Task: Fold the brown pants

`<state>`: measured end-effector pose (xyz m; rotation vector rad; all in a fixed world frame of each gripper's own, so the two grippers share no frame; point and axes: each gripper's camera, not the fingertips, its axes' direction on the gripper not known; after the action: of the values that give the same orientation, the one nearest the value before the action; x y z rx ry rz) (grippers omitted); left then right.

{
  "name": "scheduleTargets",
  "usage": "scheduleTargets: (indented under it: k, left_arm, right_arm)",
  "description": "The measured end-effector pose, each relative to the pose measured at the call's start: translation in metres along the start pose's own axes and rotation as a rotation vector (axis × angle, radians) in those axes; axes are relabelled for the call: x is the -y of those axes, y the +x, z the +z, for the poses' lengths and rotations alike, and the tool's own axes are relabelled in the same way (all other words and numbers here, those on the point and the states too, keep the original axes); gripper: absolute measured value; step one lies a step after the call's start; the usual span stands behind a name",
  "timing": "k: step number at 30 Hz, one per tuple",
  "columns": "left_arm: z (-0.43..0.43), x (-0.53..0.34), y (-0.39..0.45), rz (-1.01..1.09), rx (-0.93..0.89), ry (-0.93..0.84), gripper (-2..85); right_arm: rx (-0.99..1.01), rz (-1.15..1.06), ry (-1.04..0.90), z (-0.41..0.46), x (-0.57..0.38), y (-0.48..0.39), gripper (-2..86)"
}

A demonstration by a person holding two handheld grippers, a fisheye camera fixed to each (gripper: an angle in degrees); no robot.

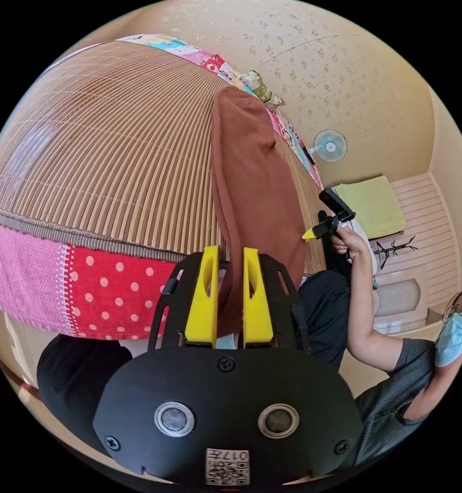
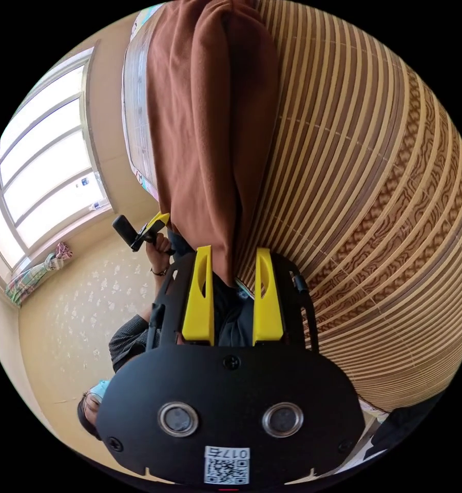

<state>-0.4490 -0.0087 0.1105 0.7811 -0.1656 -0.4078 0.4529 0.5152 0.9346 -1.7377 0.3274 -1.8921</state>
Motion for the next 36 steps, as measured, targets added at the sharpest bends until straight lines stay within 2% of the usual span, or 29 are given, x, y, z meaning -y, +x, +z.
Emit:
scheduleTargets:
  k: [6, 15, 17, 19, 23, 28, 33, 36]
  left_arm:
    - [-0.011, -0.003, 0.007, 0.028, 0.022, 0.018, 7.6]
    - [-0.037, -0.009, -0.003, -0.012, -0.037, -0.053, 4.2]
    - [-0.049, -0.015, -0.011, -0.028, -0.118, -0.040, 3.9]
    - [-0.073, -0.032, -0.033, -0.076, -0.332, 0.045, 3.8]
    - [-0.109, -0.069, -0.049, -0.056, -0.555, 0.165, 3.7]
    - [-0.190, -0.121, -0.036, 0.135, -0.860, 0.372, 3.7]
    - [-0.287, -0.138, 0.048, 0.488, -0.883, 0.461, 3.7]
    - [-0.350, -0.155, 0.114, 0.740, -0.885, 0.544, 3.7]
  right_arm:
    - [0.056, -0.030, 0.180, 0.014, -0.055, 0.020, 11.5]
    - [0.111, -0.064, 0.095, 0.067, -0.078, 0.049, 5.4]
    - [0.147, -0.074, 0.084, 0.067, -0.085, 0.060, 4.0]
    - [0.220, -0.139, 0.079, 0.068, -0.093, 0.064, 3.2]
    - [0.312, -0.453, 0.078, 0.067, -0.134, 0.040, 2.0]
    - [0.503, -0.881, 0.167, 0.045, -0.210, 0.013, 1.4]
    - [0.569, -1.251, 0.324, 0.023, -0.321, -0.035, 1.0]
    - [0.537, -1.443, 0.405, 0.005, -0.393, -0.077, 0.9]
